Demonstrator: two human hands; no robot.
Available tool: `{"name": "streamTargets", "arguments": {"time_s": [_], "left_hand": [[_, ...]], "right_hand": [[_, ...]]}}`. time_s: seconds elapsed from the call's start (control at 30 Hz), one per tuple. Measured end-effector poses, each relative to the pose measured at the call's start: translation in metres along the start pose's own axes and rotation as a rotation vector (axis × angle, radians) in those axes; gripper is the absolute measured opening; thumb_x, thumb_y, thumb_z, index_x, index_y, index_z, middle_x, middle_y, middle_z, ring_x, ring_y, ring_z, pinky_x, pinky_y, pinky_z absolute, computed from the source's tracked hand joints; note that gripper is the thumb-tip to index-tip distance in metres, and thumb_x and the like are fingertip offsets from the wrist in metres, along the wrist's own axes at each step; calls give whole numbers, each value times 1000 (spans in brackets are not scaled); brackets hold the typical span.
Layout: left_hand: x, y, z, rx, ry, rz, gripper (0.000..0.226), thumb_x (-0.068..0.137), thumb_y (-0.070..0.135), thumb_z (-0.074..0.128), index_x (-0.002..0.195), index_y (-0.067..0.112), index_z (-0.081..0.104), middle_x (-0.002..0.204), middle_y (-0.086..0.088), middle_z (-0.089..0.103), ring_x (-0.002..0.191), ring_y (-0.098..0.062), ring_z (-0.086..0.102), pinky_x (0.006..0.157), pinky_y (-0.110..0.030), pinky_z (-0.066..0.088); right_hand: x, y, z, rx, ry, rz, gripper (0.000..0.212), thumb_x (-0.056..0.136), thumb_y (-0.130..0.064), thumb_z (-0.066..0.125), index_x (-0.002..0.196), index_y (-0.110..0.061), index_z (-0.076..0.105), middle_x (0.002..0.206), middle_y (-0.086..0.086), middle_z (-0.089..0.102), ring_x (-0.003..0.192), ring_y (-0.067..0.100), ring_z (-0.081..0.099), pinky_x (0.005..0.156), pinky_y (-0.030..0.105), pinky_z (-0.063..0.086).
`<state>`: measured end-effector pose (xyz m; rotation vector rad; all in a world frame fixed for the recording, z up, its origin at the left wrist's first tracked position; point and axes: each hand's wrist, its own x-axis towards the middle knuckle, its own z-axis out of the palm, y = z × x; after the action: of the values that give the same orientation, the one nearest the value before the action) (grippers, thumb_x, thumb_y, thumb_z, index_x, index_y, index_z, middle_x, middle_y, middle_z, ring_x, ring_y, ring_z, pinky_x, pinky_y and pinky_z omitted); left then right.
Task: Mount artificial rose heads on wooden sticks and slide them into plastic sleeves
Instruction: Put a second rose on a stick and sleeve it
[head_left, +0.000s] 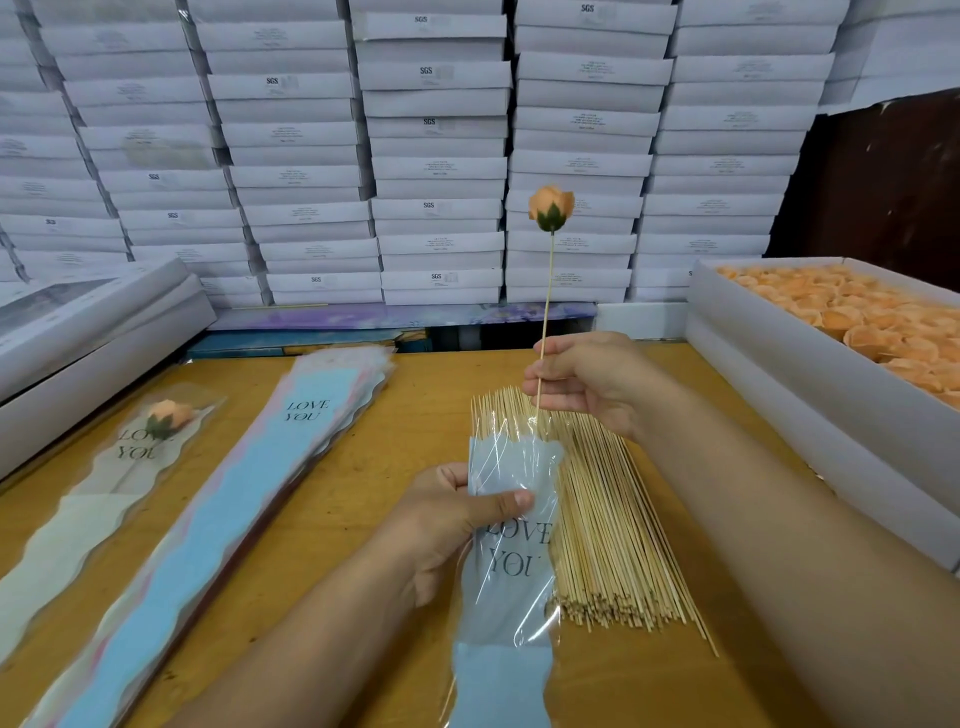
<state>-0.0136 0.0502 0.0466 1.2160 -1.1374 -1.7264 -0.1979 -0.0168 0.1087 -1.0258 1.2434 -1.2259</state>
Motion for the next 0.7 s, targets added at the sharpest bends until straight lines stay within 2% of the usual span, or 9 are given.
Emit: {"name": "streamTargets", "arguments": {"time_s": [0.13, 0.57, 0.7], "left_hand": [[0, 0, 0, 9, -4, -4, 48, 61, 5, 87, 106, -1, 71, 99, -21, 76, 84, -33, 76, 71, -41, 64], [1, -2, -2, 12, -18, -15, 44, 60, 3, 86, 102, 1, 73, 99, -21, 76, 84, -32, 76, 70, -38, 62], [0, -2, -2, 30, -16, -17, 47, 59, 5, 87, 104, 0, 72, 99, -21, 76, 88, -34, 76, 74, -41, 63]], "right_hand": [[0, -3, 0, 5, 29, -18, 20, 89, 12, 62, 98, -6, 64, 84, 14, 73, 64, 18, 75, 60, 31, 63], [9, -37, -26, 138, 120, -112, 20, 89, 14, 60, 96, -5, 62, 78, 12, 71, 61, 18, 74, 53, 28, 59], [13, -44, -31, 150, 145, -122, 20, 89, 13, 60, 95, -6, 62, 86, 14, 71, 63, 18, 75, 55, 28, 59]]}}
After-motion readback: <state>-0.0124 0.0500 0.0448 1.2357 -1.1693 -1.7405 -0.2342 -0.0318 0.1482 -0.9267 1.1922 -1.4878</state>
